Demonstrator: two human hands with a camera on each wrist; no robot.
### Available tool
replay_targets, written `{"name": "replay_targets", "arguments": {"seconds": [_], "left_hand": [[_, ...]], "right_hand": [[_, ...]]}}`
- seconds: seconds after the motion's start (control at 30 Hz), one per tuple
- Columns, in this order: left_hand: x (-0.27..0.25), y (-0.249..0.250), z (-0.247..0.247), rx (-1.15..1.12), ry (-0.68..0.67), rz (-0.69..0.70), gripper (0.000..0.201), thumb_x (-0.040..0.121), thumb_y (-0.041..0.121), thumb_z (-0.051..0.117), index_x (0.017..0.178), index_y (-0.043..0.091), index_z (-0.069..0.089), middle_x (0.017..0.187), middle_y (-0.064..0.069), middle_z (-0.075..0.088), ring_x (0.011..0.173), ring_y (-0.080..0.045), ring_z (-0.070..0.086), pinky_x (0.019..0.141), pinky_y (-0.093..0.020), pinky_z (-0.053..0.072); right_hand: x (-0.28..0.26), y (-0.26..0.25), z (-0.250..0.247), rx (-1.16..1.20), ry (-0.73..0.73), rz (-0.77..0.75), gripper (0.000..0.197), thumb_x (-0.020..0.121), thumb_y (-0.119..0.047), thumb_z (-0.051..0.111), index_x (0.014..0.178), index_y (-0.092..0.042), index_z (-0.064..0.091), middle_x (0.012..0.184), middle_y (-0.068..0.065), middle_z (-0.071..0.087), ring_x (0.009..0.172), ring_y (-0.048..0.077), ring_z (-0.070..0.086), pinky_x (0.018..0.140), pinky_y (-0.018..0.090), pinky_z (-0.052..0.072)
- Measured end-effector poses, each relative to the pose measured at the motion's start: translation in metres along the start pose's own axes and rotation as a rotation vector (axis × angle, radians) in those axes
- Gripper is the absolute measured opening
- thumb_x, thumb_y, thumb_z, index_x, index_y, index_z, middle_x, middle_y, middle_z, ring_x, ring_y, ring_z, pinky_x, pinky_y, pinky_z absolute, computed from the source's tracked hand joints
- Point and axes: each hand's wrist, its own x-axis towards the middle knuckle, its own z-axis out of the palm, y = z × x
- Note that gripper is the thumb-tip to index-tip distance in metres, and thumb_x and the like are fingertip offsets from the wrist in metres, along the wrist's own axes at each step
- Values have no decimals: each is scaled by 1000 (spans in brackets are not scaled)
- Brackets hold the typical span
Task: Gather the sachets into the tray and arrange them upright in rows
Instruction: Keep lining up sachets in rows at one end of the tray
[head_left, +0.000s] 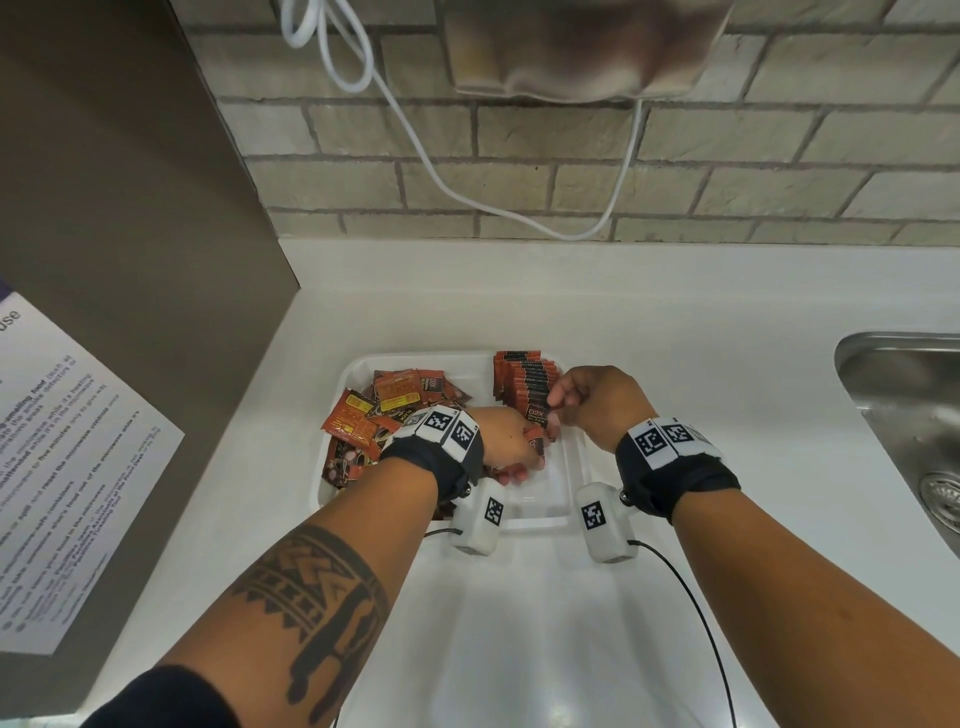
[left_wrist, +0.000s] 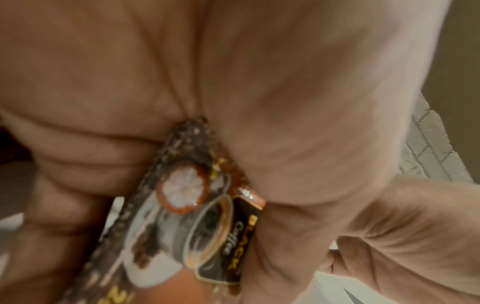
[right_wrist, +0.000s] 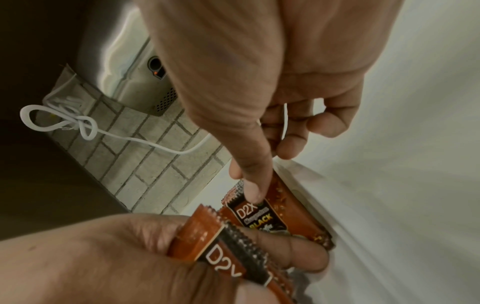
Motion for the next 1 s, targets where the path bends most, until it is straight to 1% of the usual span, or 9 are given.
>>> {"name": "replay_targets", "arguments": {"seconds": [0.1, 0.33, 0.4, 0.47, 0.53, 0.63, 0.77, 0.9, 1.0], "left_hand": [[0, 0, 1, -15, -1, 1, 11, 94, 16, 66, 100, 7, 66, 82, -10, 68, 57, -14, 59, 55, -24, 51], [-7, 2, -1, -39, -20, 8, 25, 95, 16, 65, 114, 1, 67, 89, -13, 70, 62, -18, 62, 59, -26, 55], [-8, -2, -6, -33, -13, 18, 29, 92, 23, 69, 111, 1, 70, 96, -17, 75, 74, -29, 71, 73, -34, 61], [-12, -7, -12, -87, -9, 50, 39, 87, 31, 73, 110, 1, 71, 101, -20, 74, 95, -41, 71, 89, -48, 59], [-16, -12, -16, -246, -27, 118, 48, 82, 37, 77, 110, -2, 70, 98, -23, 73, 95, -44, 70, 94, -54, 55], [-21, -16, -19, -432, 28, 220, 47, 82, 34, 81, 109, -3, 69, 96, -23, 71, 88, -31, 69, 91, -53, 57], [-25, -16, -16, -537, 35, 247, 31, 88, 18, 76, 111, -1, 66, 84, -7, 71, 77, -17, 70, 77, -42, 62], [-27, -20, -12, -363, 88, 199, 55, 77, 44, 84, 111, 4, 68, 93, -11, 73, 89, -25, 72, 84, -50, 60], [-27, -22, -18, -270, 136, 113, 56, 73, 57, 82, 100, 9, 72, 92, -12, 74, 89, -33, 72, 83, -50, 60]], "right_hand": [[0, 0, 0, 1, -1, 0, 20, 77, -10, 80, 78, -24, 67, 73, -8, 58, 70, 9, 54, 65, 19, 41], [-2, 1, -2, 22, 3, -4, 17, 78, -11, 81, 81, -23, 68, 75, -7, 59, 71, 11, 55, 67, 20, 42], [-3, 2, -5, 42, 19, -16, 16, 78, -13, 80, 81, -23, 68, 75, -7, 59, 72, 11, 56, 66, 18, 42], [-6, 1, -8, 50, 47, -45, 12, 80, -17, 80, 81, -22, 69, 74, -9, 60, 71, 9, 55, 63, 15, 40], [-12, -3, -12, 95, 64, -70, 9, 82, -24, 78, 82, -23, 69, 71, -12, 63, 69, 7, 57, 58, 10, 39], [-21, -13, -17, 210, -16, -97, 15, 81, -35, 80, 87, -25, 70, 80, -6, 69, 74, 6, 62, 69, 15, 47], [-21, -18, -17, 200, -87, -114, 15, 82, -26, 79, 93, -20, 70, 81, -4, 68, 75, 8, 63, 72, 19, 49], [-19, -10, -15, 144, -42, -55, 12, 84, -30, 77, 91, -21, 71, 90, 3, 72, 86, 16, 66, 79, 27, 51], [-20, -3, -15, 117, -17, -26, 10, 86, -28, 75, 91, -20, 71, 86, -1, 70, 81, 13, 63, 70, 21, 46]]}}
